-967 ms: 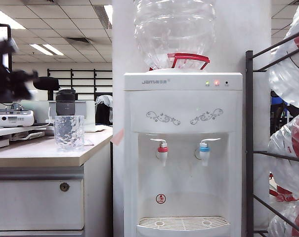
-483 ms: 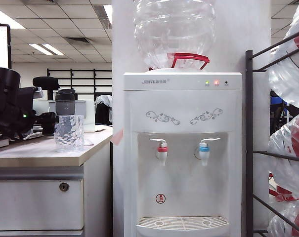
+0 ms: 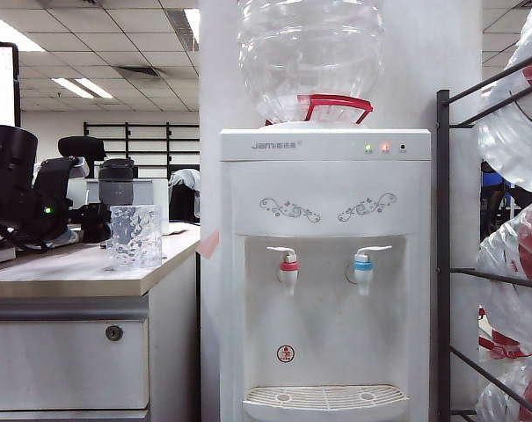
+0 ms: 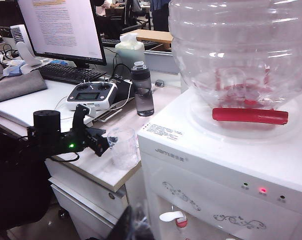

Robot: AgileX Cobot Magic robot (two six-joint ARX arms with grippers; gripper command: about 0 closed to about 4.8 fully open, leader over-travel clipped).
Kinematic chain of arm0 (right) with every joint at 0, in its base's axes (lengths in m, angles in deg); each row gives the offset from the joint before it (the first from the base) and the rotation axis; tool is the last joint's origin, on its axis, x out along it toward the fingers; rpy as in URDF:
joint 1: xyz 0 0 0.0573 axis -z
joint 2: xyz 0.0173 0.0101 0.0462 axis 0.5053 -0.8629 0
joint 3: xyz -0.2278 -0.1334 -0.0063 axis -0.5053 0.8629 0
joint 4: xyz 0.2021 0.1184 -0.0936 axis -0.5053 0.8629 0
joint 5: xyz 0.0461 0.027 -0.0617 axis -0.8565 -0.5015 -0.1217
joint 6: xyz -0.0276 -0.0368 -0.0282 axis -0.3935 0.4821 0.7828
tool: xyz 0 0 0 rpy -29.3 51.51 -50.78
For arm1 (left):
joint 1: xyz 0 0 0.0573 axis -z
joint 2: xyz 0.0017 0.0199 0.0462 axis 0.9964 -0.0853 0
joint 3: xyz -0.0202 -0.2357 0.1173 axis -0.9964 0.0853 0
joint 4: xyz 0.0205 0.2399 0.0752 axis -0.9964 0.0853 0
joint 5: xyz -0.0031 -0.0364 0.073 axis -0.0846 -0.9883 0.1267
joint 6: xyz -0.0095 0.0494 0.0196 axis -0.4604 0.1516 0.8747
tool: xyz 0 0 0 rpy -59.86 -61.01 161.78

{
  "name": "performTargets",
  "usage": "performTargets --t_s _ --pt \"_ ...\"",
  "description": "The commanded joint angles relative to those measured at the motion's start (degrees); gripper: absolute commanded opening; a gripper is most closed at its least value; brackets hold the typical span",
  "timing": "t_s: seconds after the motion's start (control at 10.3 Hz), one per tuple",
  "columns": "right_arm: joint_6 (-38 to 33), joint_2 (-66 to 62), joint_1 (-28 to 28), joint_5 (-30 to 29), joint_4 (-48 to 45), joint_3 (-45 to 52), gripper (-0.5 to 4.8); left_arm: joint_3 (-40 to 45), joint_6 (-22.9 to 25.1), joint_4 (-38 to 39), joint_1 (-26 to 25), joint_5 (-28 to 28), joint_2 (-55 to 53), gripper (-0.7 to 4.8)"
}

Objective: Pick up the plastic mug from the left desk, go to the cold water outlet of the water dispenser, press the vertical switch to get some water, then put the mug back on the desk.

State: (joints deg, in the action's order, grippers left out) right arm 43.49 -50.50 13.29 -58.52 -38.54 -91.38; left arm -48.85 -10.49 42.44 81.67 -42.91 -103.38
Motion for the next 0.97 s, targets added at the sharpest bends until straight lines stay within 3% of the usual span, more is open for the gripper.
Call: performTargets --t_s 0.1,0.29,0.39,0.48,0.58,0.77,0.87,0.97 --pt "0.17 0.11 -0.57 0.0 -1.01 -0.22 -0.05 -2.95 0.0 0.17 0.17 0.28 -1.03 3.63" --pt "0.17 0.11 -0.57 0.0 -1.01 -0.22 -0.05 -3.28 -0.02 0.24 0.31 0.33 -1.03 3.62" --pt "0.17 0.02 -0.57 0.0 -1.01 -0.22 -0.05 -3.3 -0.02 0.42 0.92 2.58 -1.03 2.37" --pt "0.17 0.02 -0.57 0.0 -1.01 -0.22 -0.05 -3.28 -0.11 1.36 1.31 4.87 -1.03 0.48" --pt "0.17 0.02 -0.57 -0.02 -1.01 -0.22 -0.05 -3.26 -0.44 2.97 1.29 6.88 -1.01 0.05" --pt "0.17 0.02 -0.57 -0.02 -0.98 -0.22 -0.05 -3.15 -2.62 7.58 1.38 7.21 -0.07 -0.06" --pt "0.2 0.02 -0.52 -0.11 -0.98 -0.22 -0.05 -3.08 -7.04 14.1 2.27 11.21 2.73 -0.06" --pt "0.17 0.02 -0.52 -0.11 -1.01 -0.22 -0.05 -2.99 -7.04 14.84 2.45 12.68 3.26 -0.06"
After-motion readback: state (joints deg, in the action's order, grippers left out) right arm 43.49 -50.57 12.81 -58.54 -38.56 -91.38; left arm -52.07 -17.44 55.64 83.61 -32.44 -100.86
